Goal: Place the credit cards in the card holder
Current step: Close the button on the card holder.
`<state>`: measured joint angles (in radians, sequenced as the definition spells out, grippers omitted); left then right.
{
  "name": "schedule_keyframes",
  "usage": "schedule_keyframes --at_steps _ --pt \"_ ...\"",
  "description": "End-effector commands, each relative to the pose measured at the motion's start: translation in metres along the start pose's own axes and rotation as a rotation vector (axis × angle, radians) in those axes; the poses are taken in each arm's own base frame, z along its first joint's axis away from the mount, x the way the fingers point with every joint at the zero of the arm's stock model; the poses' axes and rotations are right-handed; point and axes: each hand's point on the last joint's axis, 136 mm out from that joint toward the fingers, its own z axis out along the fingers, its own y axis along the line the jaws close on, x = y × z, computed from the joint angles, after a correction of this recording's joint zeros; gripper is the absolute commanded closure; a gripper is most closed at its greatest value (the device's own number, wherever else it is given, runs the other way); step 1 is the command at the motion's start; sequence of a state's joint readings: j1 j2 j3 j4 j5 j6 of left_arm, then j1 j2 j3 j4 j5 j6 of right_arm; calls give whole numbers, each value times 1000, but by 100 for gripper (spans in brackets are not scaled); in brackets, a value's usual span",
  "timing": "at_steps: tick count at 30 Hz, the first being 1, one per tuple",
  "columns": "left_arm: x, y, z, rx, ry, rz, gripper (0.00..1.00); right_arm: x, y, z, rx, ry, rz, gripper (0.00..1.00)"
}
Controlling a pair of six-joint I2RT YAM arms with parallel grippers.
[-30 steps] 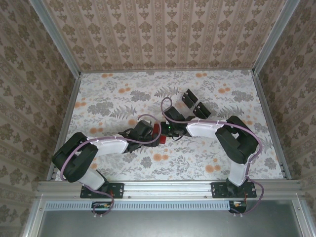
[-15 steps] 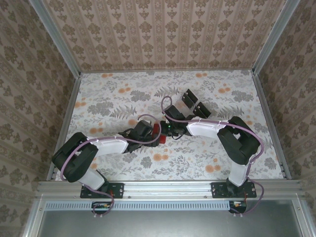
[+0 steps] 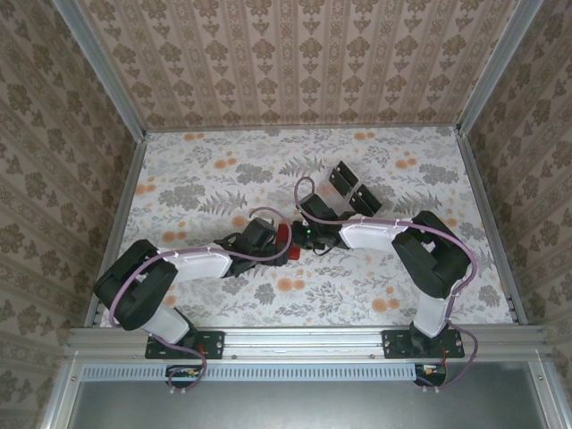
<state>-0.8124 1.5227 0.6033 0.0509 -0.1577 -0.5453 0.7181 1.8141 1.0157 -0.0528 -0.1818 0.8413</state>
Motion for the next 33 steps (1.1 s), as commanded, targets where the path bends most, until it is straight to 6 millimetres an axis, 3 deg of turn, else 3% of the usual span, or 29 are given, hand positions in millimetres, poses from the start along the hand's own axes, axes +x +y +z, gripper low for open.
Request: schedule_keyframes --at_steps 1,11,20,25,28,33 --pt "78 10 7 10 276 10 0 27 -6 6 1 91 4 100" --pt "79 10 7 8 278 9 0 51 -30 20 54 149 33 100" --pt "79 10 6 7 274 6 0 87 -71 29 174 229 45 100" --pt "78 10 5 8 271 8 0 103 -82 27 206 262 36 100" --pt "78 10 4 8 270 6 0 103 -77 24 180 255 31 100" --pt "79 10 5 14 270 -2 0 72 -39 17 93 190 -15 100"
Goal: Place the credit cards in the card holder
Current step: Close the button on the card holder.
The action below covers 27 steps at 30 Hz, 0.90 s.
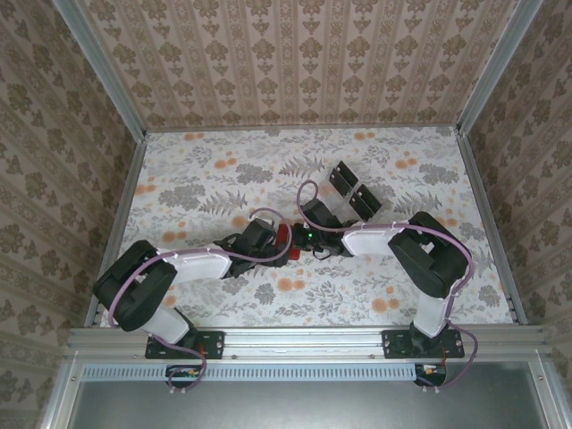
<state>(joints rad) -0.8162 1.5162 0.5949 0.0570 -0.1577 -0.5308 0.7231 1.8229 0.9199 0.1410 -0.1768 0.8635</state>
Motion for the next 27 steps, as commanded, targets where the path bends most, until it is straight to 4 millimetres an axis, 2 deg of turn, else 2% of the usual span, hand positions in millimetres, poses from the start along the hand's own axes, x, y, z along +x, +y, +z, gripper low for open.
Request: schedule_keyframes --at_steps 1,6,10,16,27 --pt "78 9 6 13 270 -22 0 63 -27 -1 130 230 -24 100" --pt "78 9 5 13 267 -21 0 27 14 -14 36 153 -52 100" --pt "78 9 5 15 266 -24 0 17 28 -24 6 129 -58 100" --pt "79 9 5 16 270 -25 0 21 25 -24 -5 130 -37 100" --pt "80 10 6 14 271 -24 0 36 13 -12 7 164 -7 100"
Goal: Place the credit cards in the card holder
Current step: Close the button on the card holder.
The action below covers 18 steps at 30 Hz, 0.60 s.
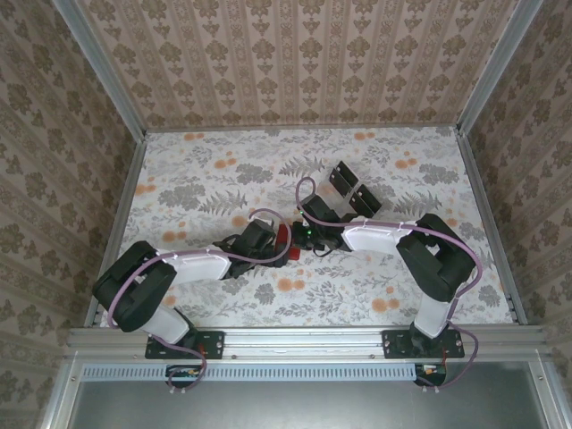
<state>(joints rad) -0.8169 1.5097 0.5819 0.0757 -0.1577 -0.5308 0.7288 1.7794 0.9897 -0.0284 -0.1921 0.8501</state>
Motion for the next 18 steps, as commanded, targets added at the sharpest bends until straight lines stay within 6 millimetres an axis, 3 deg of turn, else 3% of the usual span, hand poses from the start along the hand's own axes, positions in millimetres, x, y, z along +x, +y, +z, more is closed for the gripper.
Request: schedule_keyframes --at_steps 1,18 --pt "79 9 6 9 281 -24 0 35 0 7 -20 115 0 100" --pt "80 10 5 6 283 -24 0 54 -27 18 39 156 24 100"
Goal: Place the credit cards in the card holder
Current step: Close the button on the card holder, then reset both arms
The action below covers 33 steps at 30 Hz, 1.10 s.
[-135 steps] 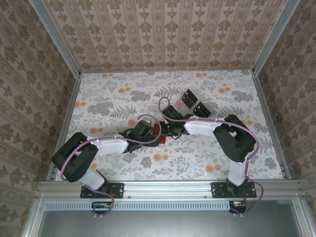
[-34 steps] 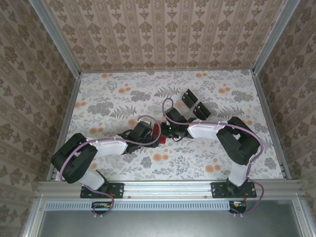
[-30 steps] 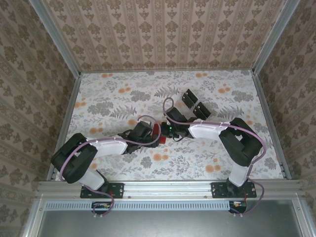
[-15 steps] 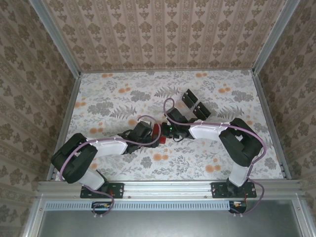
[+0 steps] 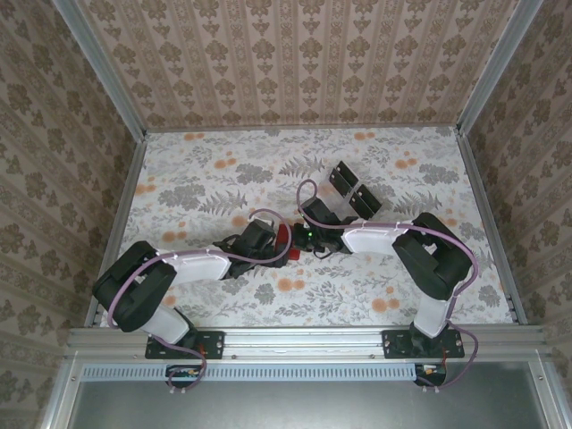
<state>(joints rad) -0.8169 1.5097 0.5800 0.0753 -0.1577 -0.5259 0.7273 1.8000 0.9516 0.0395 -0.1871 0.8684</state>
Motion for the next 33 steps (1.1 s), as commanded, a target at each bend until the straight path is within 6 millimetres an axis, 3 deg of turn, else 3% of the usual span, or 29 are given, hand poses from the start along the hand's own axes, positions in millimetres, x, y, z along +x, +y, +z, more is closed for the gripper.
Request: schedule_keyframes --at_steps 1,7,14,19,22,24,30,33 --pt "79 10 5 6 282 -28 0 52 -22 9 48 166 8 100" --pt "80 9 6 9 283 -29 0 58 -37 13 99 180 27 100" --pt "79 8 5 13 279 -29 0 70 -68 26 185 227 67 100" --pt "79 8 5 15 280 -30 0 75 -72 23 188 240 79 100" --pt "77 7 4 17 276 -29 0 67 -59 20 148 222 73 100" --pt "73 7 3 16 264 -31 0 54 -40 14 94 197 60 97" --pt "39 7 -9 28 167 -57 0 -15 37 -20 -85 47 -28 55" --pt "12 11 -20 41 86 -82 0 -51 65 -43 -159 -46 -39 42"
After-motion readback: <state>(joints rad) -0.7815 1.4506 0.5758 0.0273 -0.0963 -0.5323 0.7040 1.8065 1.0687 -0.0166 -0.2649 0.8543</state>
